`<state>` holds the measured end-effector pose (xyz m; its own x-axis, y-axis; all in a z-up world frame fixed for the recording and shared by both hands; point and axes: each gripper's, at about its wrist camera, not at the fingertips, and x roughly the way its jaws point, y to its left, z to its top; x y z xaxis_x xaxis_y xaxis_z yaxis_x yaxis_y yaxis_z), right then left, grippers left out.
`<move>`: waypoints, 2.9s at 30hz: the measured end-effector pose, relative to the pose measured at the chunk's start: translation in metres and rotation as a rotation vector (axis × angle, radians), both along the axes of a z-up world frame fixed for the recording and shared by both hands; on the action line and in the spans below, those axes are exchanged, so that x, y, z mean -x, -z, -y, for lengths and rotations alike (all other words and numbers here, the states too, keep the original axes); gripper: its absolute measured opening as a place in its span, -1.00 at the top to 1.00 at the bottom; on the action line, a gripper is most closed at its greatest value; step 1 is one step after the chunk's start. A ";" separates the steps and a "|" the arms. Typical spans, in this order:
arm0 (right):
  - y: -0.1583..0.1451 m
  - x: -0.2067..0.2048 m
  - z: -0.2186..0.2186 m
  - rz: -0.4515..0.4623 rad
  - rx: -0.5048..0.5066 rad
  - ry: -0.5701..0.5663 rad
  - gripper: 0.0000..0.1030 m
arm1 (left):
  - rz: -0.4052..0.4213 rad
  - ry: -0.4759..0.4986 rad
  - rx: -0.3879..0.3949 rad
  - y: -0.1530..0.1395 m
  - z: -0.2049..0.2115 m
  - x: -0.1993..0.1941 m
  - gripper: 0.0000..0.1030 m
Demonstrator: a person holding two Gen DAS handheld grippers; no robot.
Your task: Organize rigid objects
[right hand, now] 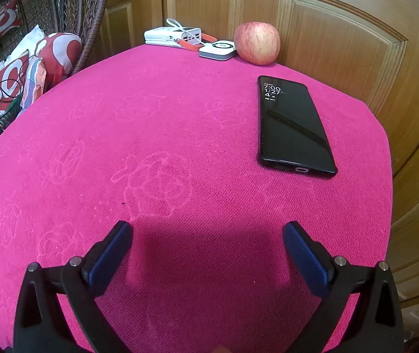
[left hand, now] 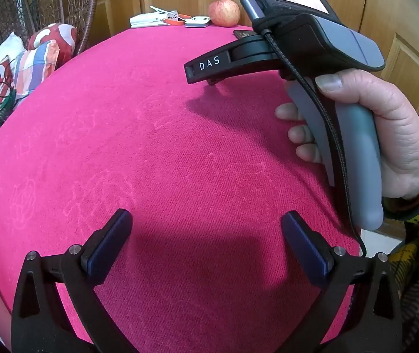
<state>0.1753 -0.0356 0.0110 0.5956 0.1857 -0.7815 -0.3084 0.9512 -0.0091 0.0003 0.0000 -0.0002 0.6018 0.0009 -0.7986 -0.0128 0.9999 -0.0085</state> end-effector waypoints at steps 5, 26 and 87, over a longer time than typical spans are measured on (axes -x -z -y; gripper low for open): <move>0.000 0.000 -0.001 0.008 -0.005 -0.001 -1.00 | 0.008 0.000 -0.002 0.000 0.000 0.000 -1.00; 0.000 0.000 0.001 0.010 -0.008 0.000 -1.00 | 0.009 0.000 0.000 0.000 0.000 0.000 -0.99; 0.000 0.000 0.001 0.010 -0.004 -0.001 -1.00 | 0.009 -0.001 0.000 0.000 0.001 -0.003 -0.99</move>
